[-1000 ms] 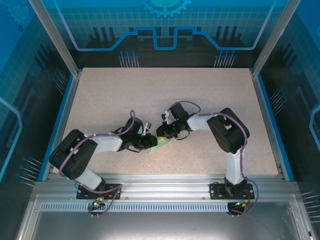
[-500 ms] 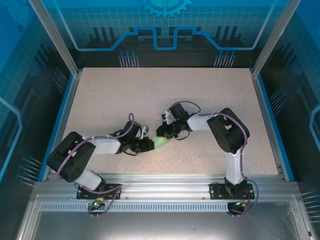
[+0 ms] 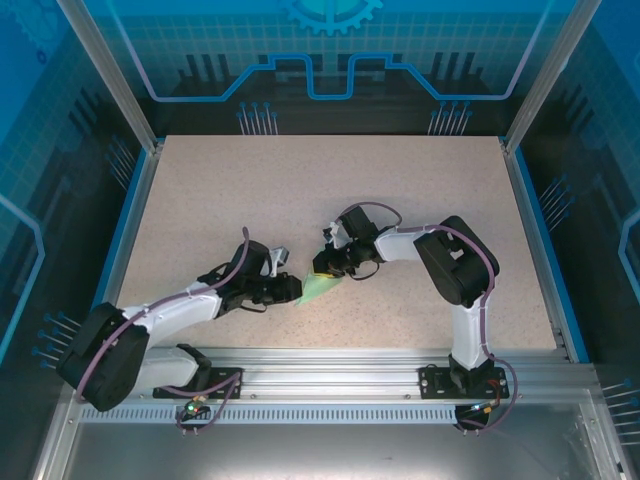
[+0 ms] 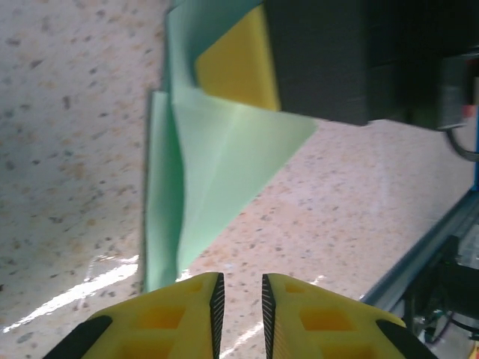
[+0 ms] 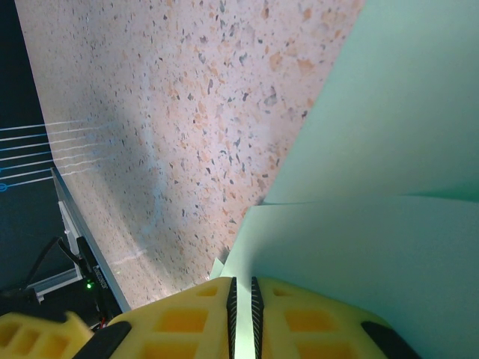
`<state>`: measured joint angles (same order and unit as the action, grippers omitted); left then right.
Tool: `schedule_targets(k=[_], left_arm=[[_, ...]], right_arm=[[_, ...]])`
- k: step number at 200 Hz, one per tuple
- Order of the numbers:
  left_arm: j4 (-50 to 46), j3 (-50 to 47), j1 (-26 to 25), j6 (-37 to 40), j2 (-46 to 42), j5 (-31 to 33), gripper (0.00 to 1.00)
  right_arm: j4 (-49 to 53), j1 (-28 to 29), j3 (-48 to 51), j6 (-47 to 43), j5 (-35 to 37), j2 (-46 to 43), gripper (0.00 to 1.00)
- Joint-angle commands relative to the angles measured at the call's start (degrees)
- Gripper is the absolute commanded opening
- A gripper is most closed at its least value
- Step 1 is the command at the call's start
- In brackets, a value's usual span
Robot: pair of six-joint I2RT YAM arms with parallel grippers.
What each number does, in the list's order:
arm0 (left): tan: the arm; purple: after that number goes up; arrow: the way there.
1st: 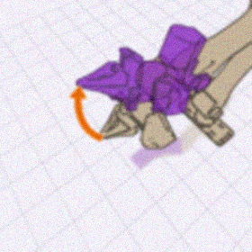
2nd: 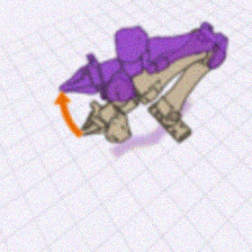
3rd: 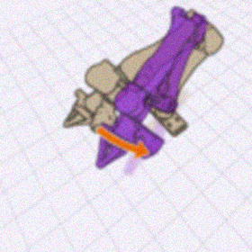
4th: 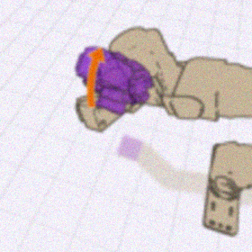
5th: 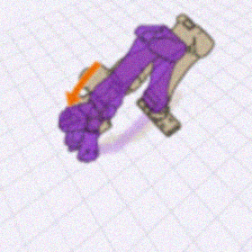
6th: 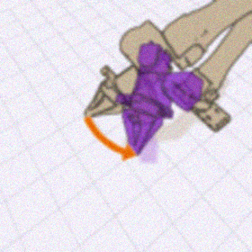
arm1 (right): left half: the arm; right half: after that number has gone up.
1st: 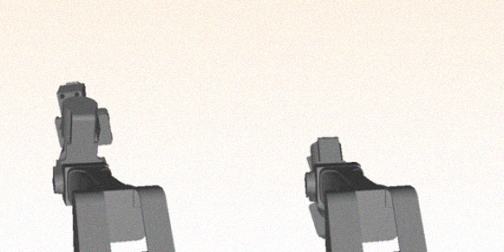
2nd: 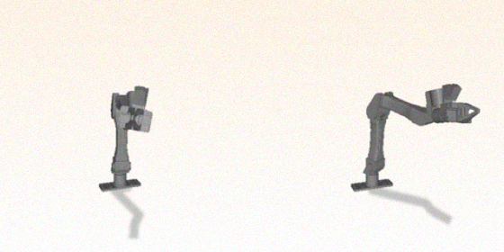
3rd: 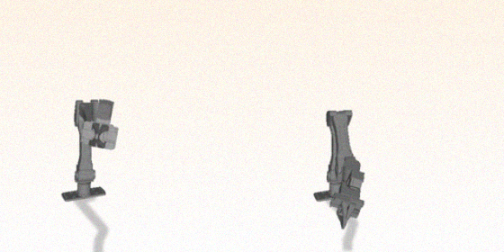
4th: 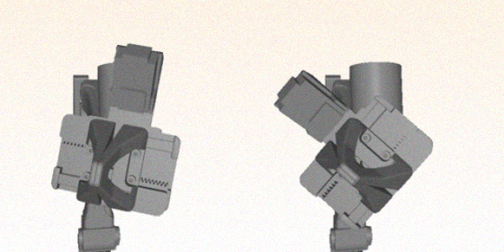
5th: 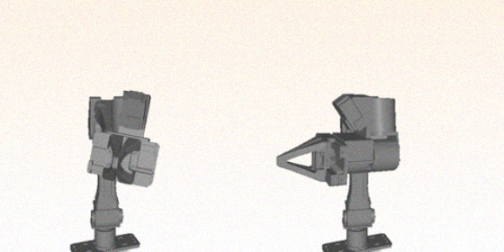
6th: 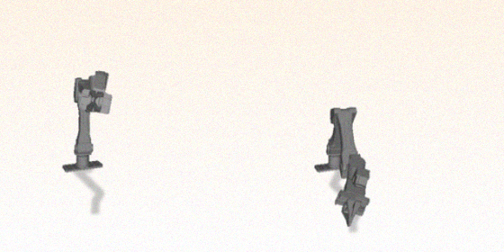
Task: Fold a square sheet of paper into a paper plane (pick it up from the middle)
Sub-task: Fourth fold the wing at the center of the table.
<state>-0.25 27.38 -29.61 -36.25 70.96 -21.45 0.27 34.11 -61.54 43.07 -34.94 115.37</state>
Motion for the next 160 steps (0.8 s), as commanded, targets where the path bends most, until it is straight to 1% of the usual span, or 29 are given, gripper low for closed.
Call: schedule_targets(k=[1,20,40,54,84,110,160], left_arm=[[-0.4,1.6,0.4,-1.2,0.2,-4.5,0.25],[1.6,1.8,0.3,-1.2,3.2,-7.9,0.26],[5.0,1.3,0.0,-2.0,5.5,-9.3,0.26],[5.5,1.7,0.1,-1.8,7.1,-9.5,0.28],[5.5,2.9,-0.1,-1.2,9.7,-9.3,0.29],[2.4,4.6,-0.5,0.7,11.4,-7.5,0.29],[-0.1,6.1,-0.7,2.8,15.1,-6.1,0.29]], right_arm=[[4.3,-0.2,2.4,-1.3,5.3,3.7,0.16],[4.4,-0.2,2.5,-1.3,5.5,3.7,0.16],[4.4,-0.2,2.6,-1.2,5.5,3.7,0.16],[4.4,-0.2,2.6,-1.2,5.5,3.8,0.16],[4.5,-0.2,2.6,-1.3,5.6,3.7,0.16],[4.5,-0.2,2.5,-1.2,5.6,3.8,0.16],[4.5,-0.2,2.6,-1.1,5.8,3.9,0.16]])
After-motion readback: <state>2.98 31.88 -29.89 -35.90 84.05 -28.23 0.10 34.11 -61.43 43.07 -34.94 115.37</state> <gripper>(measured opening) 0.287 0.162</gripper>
